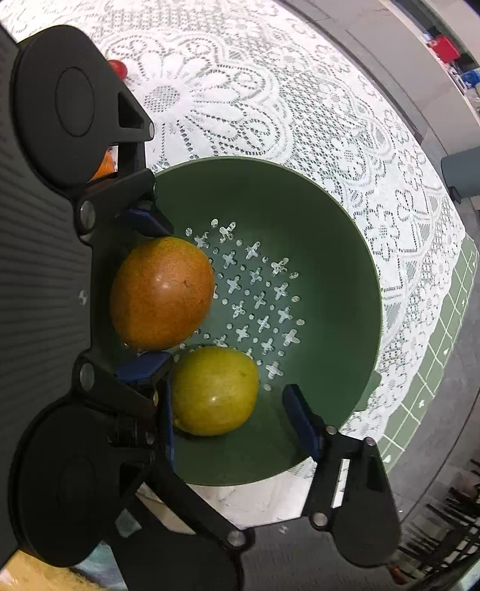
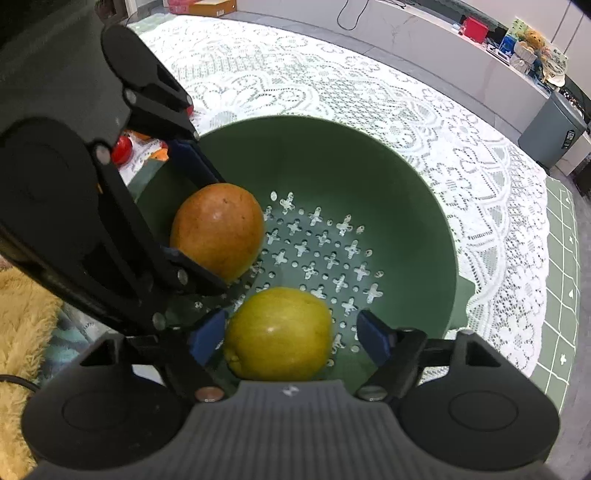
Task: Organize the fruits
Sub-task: 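Lower the pear into the green colander and open the right tool while the left releases the mango, then raise both tools out of the colander and back toward the fruit pile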
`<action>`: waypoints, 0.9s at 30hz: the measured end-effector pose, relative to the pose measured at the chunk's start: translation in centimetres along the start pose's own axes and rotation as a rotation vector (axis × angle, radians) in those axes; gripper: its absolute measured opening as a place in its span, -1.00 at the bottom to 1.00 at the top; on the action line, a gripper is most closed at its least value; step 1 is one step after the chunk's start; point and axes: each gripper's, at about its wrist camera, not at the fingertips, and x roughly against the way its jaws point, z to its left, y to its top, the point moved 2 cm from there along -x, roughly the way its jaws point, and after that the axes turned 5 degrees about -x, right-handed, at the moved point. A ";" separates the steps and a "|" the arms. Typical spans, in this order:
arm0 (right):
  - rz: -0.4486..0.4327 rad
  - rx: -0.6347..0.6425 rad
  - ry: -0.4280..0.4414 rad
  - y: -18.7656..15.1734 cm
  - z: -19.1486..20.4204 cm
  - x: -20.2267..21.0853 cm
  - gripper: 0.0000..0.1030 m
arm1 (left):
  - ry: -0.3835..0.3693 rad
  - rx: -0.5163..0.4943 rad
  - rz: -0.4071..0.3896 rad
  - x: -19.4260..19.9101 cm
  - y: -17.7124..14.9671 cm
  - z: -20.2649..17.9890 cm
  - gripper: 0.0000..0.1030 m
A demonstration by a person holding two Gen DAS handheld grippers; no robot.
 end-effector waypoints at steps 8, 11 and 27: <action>-0.027 -0.026 0.008 -0.1 -0.2 1.1 0.52 | -0.022 0.037 -0.033 1.2 0.1 0.2 0.49; -0.043 -0.048 0.025 -0.1 -0.2 1.9 0.52 | -0.032 0.045 -0.064 2.8 -0.2 0.0 0.49; -0.179 -0.094 -0.026 1.0 4.5 9.0 0.63 | 0.123 0.067 -0.256 14.1 -4.0 -1.4 0.50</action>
